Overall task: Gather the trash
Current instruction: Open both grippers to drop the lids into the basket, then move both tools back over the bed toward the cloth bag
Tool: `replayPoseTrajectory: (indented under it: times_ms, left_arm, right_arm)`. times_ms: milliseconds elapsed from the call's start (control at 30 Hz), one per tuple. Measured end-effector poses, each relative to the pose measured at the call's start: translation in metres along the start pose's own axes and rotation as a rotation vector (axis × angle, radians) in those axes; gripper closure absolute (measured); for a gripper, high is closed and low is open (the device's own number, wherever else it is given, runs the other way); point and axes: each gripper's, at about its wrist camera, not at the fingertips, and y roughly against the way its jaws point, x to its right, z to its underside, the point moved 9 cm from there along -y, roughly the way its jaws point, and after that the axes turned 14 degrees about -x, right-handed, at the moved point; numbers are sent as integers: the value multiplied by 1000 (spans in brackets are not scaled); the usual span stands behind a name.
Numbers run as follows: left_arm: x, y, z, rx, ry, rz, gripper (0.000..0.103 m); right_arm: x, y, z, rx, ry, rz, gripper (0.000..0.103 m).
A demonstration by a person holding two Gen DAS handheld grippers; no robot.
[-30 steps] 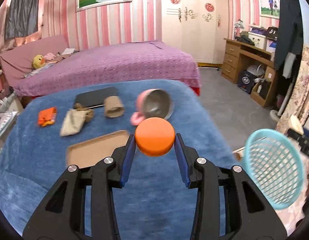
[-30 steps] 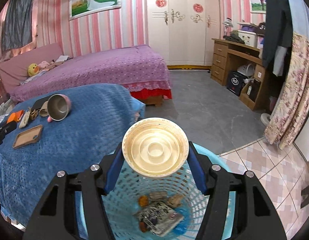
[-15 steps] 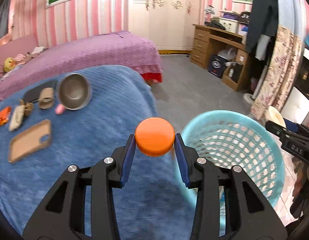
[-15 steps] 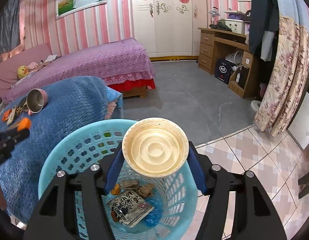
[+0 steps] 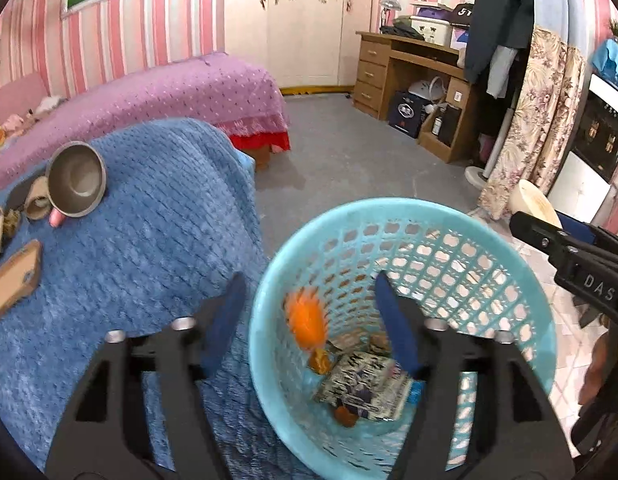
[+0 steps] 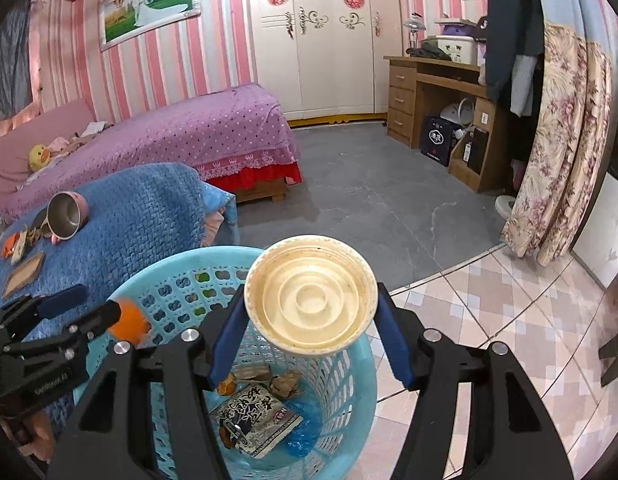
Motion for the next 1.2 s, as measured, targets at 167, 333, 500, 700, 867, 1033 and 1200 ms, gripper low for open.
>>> replayPoseTrajectory:
  times_ms: [167, 333, 500, 700, 867, 1033, 1200]
  left_arm:
    - [-15, 11, 2, 22, -1, -54, 12]
    - [-55, 29, 0, 68, 33, -114, 8]
    - [-90, 40, 4, 62, 99, -142, 7]
    - [-119, 62, 6, 92, 126, -182, 6]
    - [-140, 77, 9, 115, 144, -203, 6]
    - [-158, 90, 9, 130, 177, -209, 6]
    - [-173, 101, 11, 144, 182, -230, 6]
  right_arm:
    - [-7, 0, 2, -2, 21, 4, 42]
    - [-16, -2, 1, -10, 30, -8, 42]
    - [-36, -2, 0, -7, 59, -16, 42]
    - [-54, -8, 0, -21, 68, -4, 33]
    - [-61, -6, -2, -11, 53, 0, 19]
    - [-68, -2, -4, 6, 44, 18, 10]
    - [-79, 3, -7, 26, 31, 11, 9]
